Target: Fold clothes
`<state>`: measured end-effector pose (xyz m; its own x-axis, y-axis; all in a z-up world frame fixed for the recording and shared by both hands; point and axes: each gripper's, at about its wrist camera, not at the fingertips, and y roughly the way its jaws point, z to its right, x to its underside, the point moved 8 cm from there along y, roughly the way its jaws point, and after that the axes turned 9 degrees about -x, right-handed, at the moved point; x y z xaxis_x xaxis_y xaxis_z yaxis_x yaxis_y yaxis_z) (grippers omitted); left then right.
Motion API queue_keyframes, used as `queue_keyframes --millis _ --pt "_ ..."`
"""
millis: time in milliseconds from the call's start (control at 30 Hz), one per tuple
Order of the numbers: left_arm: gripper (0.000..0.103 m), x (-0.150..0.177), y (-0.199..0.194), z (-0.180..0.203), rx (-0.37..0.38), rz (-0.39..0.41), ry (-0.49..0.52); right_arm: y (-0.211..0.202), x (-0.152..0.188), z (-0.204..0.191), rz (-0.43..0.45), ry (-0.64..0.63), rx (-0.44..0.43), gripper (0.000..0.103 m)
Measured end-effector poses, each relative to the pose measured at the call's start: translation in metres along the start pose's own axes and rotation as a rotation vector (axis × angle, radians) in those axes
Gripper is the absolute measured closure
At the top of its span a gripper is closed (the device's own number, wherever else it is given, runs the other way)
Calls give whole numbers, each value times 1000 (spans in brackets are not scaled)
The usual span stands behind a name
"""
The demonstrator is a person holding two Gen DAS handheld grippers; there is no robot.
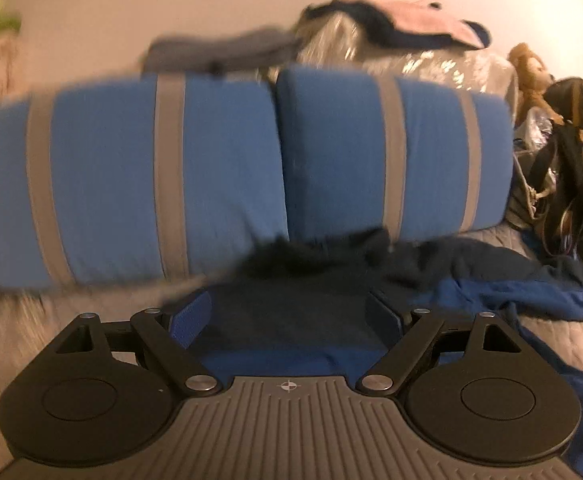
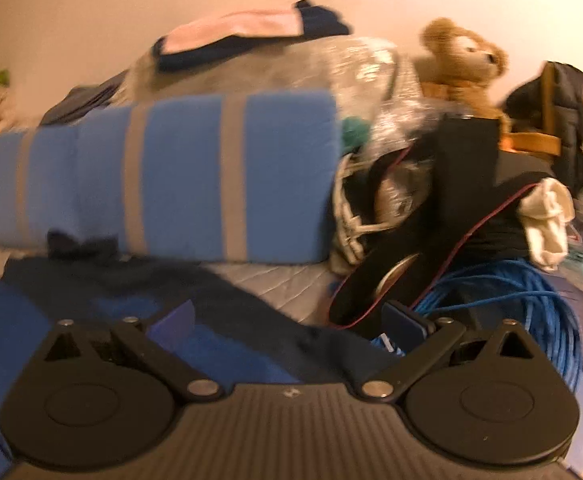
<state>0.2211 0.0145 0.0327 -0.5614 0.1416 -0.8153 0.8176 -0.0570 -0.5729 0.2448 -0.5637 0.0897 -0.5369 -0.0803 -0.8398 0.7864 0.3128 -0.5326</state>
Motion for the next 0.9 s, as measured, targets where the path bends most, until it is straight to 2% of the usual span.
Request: queue_keyframes --millis 100,200,267,300,367,467,667,900 --pt "18 20 5 12 39 -20 -38 10 23 13 -20 54 45 0" --pt "18 36 4 30 61 -41 -34 9 55 37 -5 108 171 4" --pt "18 47 3 41 93 -58 -23 7 78 52 10 136 265 22" --pt "18 53 1 46 109 -67 -16 5 90 59 17 147 306 25" --pt "18 65 -3 55 140 -83 -2 1 116 68 28 153 361 39" --pt "18 81 -6 66 171 -110 14 -6 144 87 44 191 432 50" --pt "18 103 -15 70 200 -141 23 -4 163 119 82 223 482 70" --pt "18 111 -26 67 222 -143 5 6 156 144 108 235 499 75"
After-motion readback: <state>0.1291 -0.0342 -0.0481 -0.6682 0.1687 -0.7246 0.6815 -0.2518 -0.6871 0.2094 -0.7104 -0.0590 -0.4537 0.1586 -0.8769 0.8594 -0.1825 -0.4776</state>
